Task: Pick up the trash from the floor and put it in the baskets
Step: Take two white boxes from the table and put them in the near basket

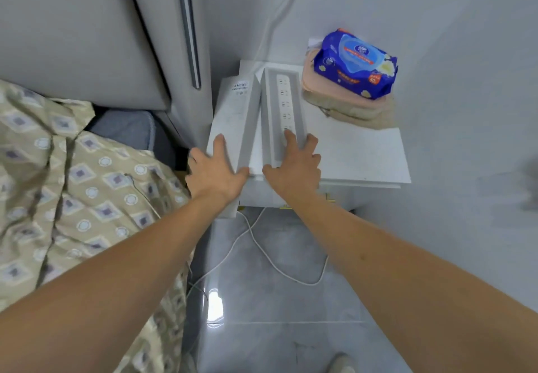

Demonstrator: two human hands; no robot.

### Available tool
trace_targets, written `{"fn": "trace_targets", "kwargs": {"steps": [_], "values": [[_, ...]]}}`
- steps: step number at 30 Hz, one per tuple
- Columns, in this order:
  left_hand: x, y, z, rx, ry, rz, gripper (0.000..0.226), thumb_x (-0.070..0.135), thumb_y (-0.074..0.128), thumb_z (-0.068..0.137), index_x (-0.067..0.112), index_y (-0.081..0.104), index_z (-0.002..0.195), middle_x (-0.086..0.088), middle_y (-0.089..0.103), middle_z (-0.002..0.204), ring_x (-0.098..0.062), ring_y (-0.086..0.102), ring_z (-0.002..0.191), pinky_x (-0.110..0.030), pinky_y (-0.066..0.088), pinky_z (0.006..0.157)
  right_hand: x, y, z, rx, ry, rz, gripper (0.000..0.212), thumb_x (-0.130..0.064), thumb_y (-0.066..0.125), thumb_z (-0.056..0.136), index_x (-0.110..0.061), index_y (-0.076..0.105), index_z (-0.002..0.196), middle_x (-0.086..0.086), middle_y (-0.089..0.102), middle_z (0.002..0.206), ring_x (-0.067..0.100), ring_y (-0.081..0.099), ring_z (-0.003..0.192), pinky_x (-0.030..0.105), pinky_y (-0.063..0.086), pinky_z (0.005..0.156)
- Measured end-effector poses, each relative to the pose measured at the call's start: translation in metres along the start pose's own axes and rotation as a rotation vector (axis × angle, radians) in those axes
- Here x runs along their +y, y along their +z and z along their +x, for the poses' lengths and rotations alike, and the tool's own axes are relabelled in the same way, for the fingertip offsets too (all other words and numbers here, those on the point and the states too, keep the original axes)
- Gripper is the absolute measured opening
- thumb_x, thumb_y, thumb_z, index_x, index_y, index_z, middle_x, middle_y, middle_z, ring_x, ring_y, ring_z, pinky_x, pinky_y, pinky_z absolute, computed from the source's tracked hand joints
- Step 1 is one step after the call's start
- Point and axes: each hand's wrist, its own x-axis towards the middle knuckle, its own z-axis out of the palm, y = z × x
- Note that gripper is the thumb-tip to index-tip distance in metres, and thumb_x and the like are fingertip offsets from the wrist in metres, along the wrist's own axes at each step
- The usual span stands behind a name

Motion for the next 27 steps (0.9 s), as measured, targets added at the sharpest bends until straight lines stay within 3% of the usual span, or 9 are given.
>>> {"fn": "trace_targets", "kwargs": {"steps": [5,10,16,24,27], "values": [[-0.005,-0.034,-0.045,-0.047,0.007,-0.05,0.082,0.072,0.056,0.081,0.037,0.022,0.148,-0.016,0.034,0.135,-0.04,0.041,0.122,-0.05,0.046,0.094,0.004,-0.026,-0.044,-0.045,-0.01,0.068,0.089,-0.052,0.066,0.078,-0.036,0.022,0.155,0.008,0.014,0.156,0.04,0.044,0.12,0.049,0.051,0.092],[-0.012,-0.083,-0.099,-0.083,0.066,-0.017,0.077,0.068,0.055,0.085,0.037,0.025,0.148,-0.016,0.036,0.132,-0.04,0.04,0.123,-0.05,0.043,0.094,0.008,-0.068,-0.119,-0.117,0.062,0.099,0.088,-0.053,0.064,0.081,-0.039,0.019,0.156,0.005,0.008,0.162,0.041,0.037,0.135,0.048,0.048,0.101],[0.013,-0.127,-0.135,-0.105,0.237,0.073,0.072,0.066,0.054,0.084,0.036,0.03,0.145,-0.014,0.038,0.128,-0.039,0.042,0.12,-0.049,0.043,0.093,0.021,-0.114,-0.181,-0.096,0.217,0.18,0.085,-0.053,0.064,0.083,-0.039,0.022,0.155,0.005,0.017,0.157,0.039,0.037,0.134,0.048,0.045,0.102],[0.035,-0.139,-0.237,-0.269,0.368,0.165,0.074,0.073,0.05,0.077,0.043,0.033,0.143,-0.01,0.039,0.125,-0.037,0.044,0.121,-0.051,0.046,0.098,0.104,-0.173,-0.292,-0.18,0.361,0.274,0.091,-0.063,0.057,0.064,-0.047,0.028,0.148,-0.001,0.025,0.151,0.032,0.056,0.12,0.047,0.051,0.099],[0.042,-0.133,-0.287,-0.335,0.438,0.205,0.073,0.076,0.052,0.079,0.045,0.033,0.143,-0.009,0.039,0.122,-0.036,0.049,0.115,-0.052,0.049,0.096,0.154,-0.202,-0.343,-0.216,0.389,0.283,0.088,-0.059,0.063,0.069,-0.043,0.032,0.15,-0.001,0.028,0.15,0.028,0.056,0.122,0.044,0.05,0.101]]}}
